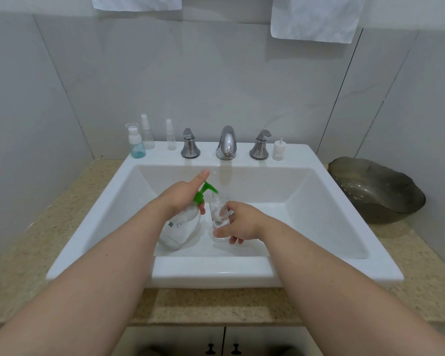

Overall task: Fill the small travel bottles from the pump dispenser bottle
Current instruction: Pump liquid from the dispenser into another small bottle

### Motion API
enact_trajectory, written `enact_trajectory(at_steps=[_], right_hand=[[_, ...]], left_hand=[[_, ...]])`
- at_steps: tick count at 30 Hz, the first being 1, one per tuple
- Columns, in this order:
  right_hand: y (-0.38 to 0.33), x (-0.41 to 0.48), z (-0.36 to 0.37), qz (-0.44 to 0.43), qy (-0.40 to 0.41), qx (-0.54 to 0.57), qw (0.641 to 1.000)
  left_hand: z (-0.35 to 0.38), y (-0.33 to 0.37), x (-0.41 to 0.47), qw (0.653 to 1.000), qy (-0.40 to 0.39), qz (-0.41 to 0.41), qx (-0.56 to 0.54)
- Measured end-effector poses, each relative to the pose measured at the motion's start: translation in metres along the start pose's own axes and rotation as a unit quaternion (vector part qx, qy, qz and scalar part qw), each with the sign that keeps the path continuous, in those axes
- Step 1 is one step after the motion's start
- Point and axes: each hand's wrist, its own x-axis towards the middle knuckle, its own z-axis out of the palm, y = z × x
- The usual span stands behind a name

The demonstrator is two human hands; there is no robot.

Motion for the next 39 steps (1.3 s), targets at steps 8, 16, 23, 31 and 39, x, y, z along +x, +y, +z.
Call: enact_trajectory(at_steps=[8,16,23,31,39], right_hand=[[-0.0002,0.0006,0.0003,0.001,0.000,-0.002,1.000],[0.0003,0.0018,0.0009,-0.003,-0.001,-0.001,1.000],[-0.0012,-0.0011,-0.0003,0.002,-0.011,-0.016,1.000],[-0.0012,-0.0002,0.0005,-0.001,-0.004,0.002,1.000],[-0.0009,-0.0003,0.0012,-0.003,0.001,-0.001,1.000]], left_hand=[[0.0022,0.0036,-0.0027,1.000,-0.003,-0.001,-0.010],[0.0015,0.0059,-0.0020,1.000,-0.012,-0.003,-0.002],[0.0012,0.0069,-0.0028,1.000,-0.012,0.005,0.026],[0.0018,0.0011,-0.0010,1.000,0.003,0.004,-0.004],[0.0028,0.0003,-0.0021,0.999,0.018,0.014,0.030]])
